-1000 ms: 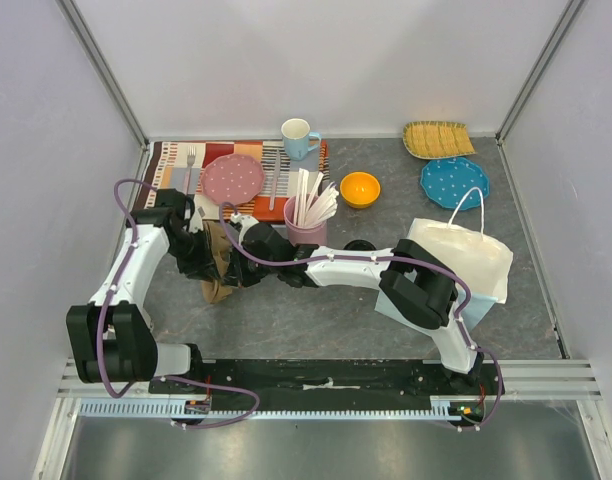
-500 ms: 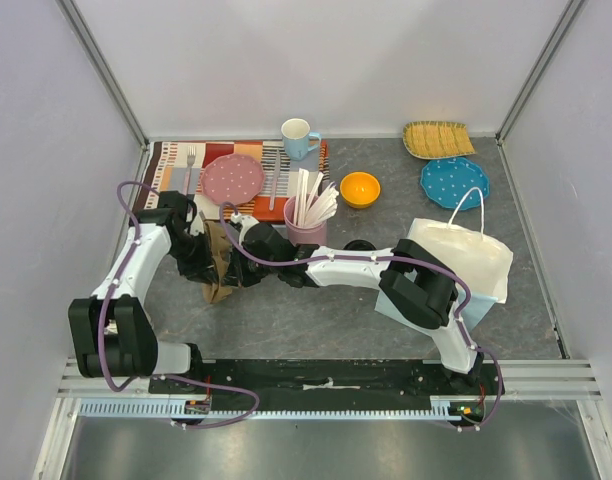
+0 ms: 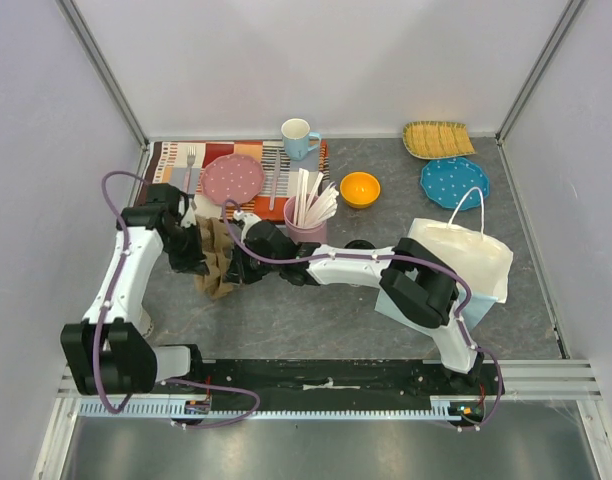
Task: Pack the takeout coffee
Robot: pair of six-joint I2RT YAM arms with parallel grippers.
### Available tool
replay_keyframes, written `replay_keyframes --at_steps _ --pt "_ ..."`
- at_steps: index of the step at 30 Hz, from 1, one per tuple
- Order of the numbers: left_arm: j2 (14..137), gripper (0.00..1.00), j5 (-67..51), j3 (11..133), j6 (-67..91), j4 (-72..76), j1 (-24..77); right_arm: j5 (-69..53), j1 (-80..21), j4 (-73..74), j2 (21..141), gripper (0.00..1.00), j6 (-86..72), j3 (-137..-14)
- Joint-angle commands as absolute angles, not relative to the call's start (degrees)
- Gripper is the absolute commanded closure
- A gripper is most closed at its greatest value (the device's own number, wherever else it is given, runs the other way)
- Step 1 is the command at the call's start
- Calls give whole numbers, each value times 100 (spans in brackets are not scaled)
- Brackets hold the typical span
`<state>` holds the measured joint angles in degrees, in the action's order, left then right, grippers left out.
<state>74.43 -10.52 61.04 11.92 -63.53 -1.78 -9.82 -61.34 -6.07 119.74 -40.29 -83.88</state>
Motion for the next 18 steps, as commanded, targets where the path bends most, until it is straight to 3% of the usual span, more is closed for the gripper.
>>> replay_keyframes --at_steps 1,10,18 --pt "6891 98 -966 6706 1081 -6477 -193 -510 -5994 79 12059 91 -3841 -8165" --pt "6496 98 -861 7312 757 -6373 -193 -361 -5863 158 11909 91 -3850 -8077" --pt "5951 98 -18 7111 -588 -4748 -193 202 -5924 781 11523 67 -3156 -8332"
